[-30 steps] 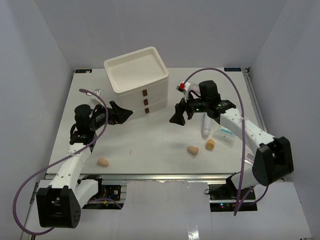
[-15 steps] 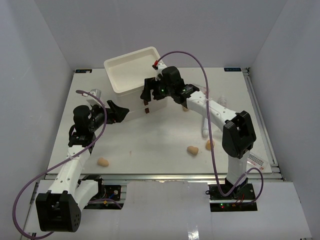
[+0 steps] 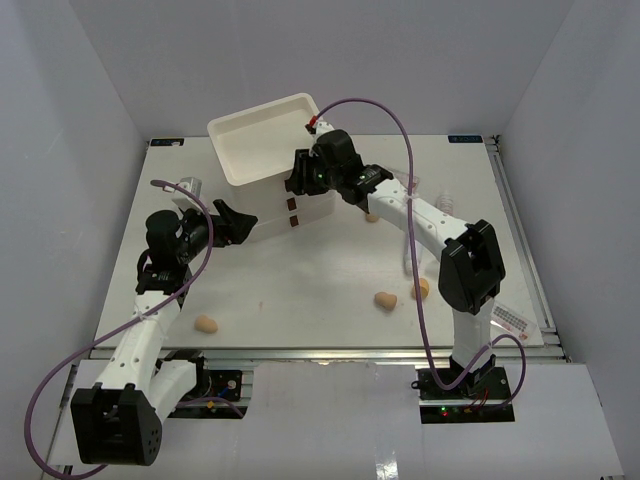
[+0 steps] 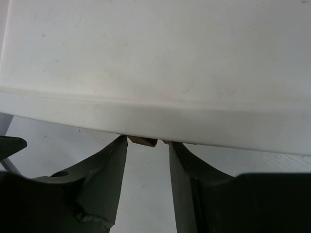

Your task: Organize the makeup

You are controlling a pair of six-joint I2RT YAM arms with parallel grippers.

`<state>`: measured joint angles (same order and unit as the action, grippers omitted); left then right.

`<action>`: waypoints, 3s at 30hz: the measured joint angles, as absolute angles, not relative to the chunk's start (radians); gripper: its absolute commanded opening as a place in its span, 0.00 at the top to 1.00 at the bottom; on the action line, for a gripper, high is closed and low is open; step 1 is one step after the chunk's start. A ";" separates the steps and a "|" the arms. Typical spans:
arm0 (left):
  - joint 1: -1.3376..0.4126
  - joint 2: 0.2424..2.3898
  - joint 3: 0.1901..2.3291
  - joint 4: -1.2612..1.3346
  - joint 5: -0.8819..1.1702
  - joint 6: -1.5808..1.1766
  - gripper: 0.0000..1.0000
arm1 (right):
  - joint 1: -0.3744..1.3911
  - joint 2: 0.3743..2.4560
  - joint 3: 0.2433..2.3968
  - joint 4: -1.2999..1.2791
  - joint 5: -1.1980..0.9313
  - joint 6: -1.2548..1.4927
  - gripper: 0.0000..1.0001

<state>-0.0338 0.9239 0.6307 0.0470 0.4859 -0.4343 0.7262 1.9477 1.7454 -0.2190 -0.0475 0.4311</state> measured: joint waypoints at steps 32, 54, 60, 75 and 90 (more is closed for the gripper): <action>-0.034 0.919 0.631 0.034 0.485 -0.434 0.02 | 0.733 1.774 1.495 -0.121 -0.126 0.366 0.32; -0.034 0.919 0.631 0.034 0.485 -0.434 0.02 | 0.786 1.951 1.734 -0.174 0.068 0.326 0.87; -0.034 0.919 0.631 0.034 0.485 -0.434 0.02 | 0.788 1.954 1.734 -0.181 0.100 0.320 0.92; -0.034 0.919 0.631 0.034 0.486 -0.434 0.02 | 0.788 1.827 1.570 -0.124 0.060 0.310 0.92; -0.034 0.918 0.631 0.034 0.486 -0.434 0.02 | 0.788 1.647 1.309 -0.121 -0.003 0.301 0.92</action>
<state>-0.0338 0.9178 0.6312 0.0335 0.4858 -0.4343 0.7879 1.6473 1.3090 -0.1210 -0.0029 0.3005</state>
